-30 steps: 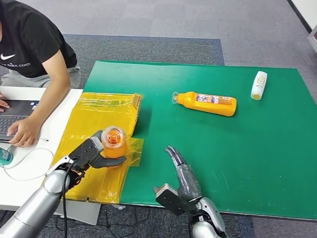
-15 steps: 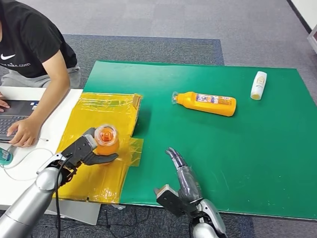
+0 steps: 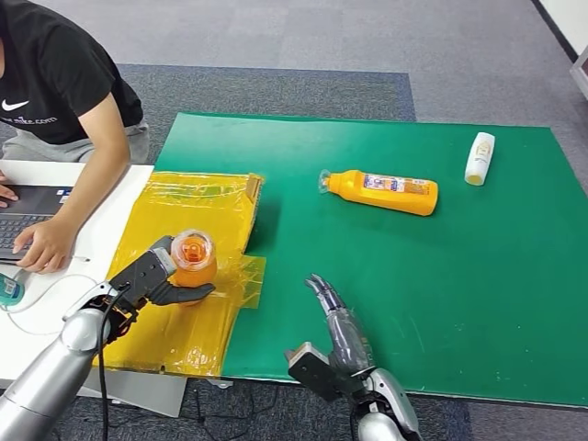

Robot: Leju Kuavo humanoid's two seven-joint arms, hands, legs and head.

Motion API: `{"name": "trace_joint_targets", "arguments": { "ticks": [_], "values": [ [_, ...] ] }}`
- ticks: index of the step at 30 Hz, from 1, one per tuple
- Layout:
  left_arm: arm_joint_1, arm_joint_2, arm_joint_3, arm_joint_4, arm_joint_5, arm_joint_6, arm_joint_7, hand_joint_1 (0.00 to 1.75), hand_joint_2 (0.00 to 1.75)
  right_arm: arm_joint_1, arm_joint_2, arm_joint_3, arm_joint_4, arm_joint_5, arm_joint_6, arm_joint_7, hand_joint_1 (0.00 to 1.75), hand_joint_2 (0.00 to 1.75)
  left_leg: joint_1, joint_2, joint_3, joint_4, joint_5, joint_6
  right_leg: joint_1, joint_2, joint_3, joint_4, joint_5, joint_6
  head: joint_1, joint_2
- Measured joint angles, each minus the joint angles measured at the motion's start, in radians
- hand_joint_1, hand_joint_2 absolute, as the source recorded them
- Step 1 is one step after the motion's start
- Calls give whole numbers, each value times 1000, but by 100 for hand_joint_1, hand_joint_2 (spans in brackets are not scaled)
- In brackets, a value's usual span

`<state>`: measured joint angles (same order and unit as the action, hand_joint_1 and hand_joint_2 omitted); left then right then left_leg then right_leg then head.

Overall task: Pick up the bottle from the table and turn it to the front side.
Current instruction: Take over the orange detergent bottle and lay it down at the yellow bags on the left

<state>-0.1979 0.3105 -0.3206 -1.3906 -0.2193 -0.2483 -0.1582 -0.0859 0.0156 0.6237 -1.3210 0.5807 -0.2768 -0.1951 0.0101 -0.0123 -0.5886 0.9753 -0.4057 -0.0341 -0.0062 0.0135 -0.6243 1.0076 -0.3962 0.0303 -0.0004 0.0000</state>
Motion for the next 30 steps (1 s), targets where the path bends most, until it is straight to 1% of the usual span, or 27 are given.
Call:
{"name": "trace_joint_targets", "arguments": {
  "ticks": [21,30],
  "values": [
    [-18,-8,-20,19,-33,-5,14,175,175,-11,12,0,20,1,30,17,0,175,0,0,1,0,0,0,0,0,2,0,0,0,0,0],
    [-29,-16,-30,35,-56,13,25,175,175,-18,16,3,33,0,39,19,0,175,0,0,3,0,0,0,0,0,4,0,1,-1,0,0]
  ]
}}
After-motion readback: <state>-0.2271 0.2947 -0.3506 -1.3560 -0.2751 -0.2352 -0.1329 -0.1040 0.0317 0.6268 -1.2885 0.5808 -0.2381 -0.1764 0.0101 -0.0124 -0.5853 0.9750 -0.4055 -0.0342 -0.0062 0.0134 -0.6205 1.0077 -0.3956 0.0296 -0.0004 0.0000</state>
